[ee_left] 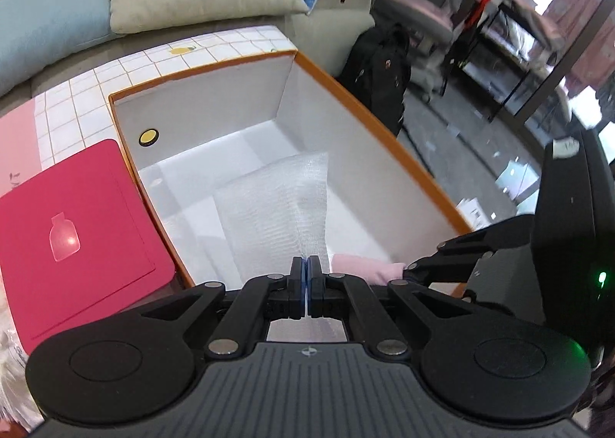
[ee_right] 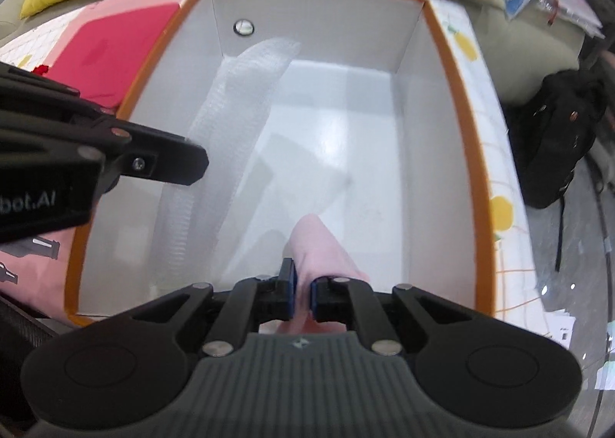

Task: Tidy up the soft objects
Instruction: 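Lower both held items into the white box and open both grippers, then move the left gripper to the brown sponge and grasp it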

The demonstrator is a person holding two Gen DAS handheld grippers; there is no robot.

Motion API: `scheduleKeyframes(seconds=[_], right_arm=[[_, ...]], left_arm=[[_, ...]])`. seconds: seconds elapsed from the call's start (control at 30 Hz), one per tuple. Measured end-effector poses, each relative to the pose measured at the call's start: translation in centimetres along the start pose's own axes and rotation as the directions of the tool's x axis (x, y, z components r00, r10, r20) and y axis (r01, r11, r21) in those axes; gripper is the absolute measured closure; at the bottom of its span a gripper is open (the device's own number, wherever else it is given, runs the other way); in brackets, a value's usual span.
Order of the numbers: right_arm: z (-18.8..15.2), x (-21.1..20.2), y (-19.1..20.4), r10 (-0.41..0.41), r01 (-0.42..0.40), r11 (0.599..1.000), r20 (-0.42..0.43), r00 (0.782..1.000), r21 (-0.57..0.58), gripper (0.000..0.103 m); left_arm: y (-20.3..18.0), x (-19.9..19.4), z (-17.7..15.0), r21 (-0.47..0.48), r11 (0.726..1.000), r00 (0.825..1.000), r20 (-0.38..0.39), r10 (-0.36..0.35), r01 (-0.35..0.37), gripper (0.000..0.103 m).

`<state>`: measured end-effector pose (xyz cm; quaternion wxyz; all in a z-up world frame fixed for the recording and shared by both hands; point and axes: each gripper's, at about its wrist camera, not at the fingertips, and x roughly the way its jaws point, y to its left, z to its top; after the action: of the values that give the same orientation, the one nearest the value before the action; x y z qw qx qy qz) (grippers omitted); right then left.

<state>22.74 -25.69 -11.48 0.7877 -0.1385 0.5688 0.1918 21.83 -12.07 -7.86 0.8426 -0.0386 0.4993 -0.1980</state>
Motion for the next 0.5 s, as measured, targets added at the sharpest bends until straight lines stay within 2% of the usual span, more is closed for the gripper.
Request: scheduleKeyframes(seconds=[0.1,0.17,0.23,0.3,0.4,0.5], right_arm=[[0.3,0.8,-0.1,-0.001,0.001,1.0,-0.039,0.999,-0.005,0.091],[0.2,0.7,0.0,-0.001,0.001,1.0,-0.041,0.999,-0.007,0.064],[0.2,0.2,-0.1,-0.001,0.001,1.0,-0.037,0.999,0.012,0.051],[0.1,-0.4,-0.3,0.01,-0.009,1.0,-0.029,1.0,0.03,0.05],[0.2,-1.5,-0.7,0.004,-0.003,0.998,-0.025,1.0,0.057,0.041],[0.0,-3.4,-0.5,-0.005,0.005,0.998,0.01,1.0,0.06,0.038]], left_arm=[[0.1,0.4,-0.2,0.0,1.0,1.0,-0.022,0.011,-0.011,0.101],[0.2,0.5,-0.3,0.0,1.0,0.999,-0.03,0.016,-0.016,0.1],[0.4,0.3,-0.4,-0.003,1.0,0.999,-0.037,0.013,-0.014,0.091],[0.3,0.2,-0.5,0.004,1.0,0.999,-0.039,0.017,-0.017,0.085],[0.2,-0.5,-0.4,0.009,1.0,0.999,-0.031,0.007,-0.007,0.078],[0.3,-2.4,-0.6,0.007,1.0,1.0,0.01,-0.01,0.01,0.069]])
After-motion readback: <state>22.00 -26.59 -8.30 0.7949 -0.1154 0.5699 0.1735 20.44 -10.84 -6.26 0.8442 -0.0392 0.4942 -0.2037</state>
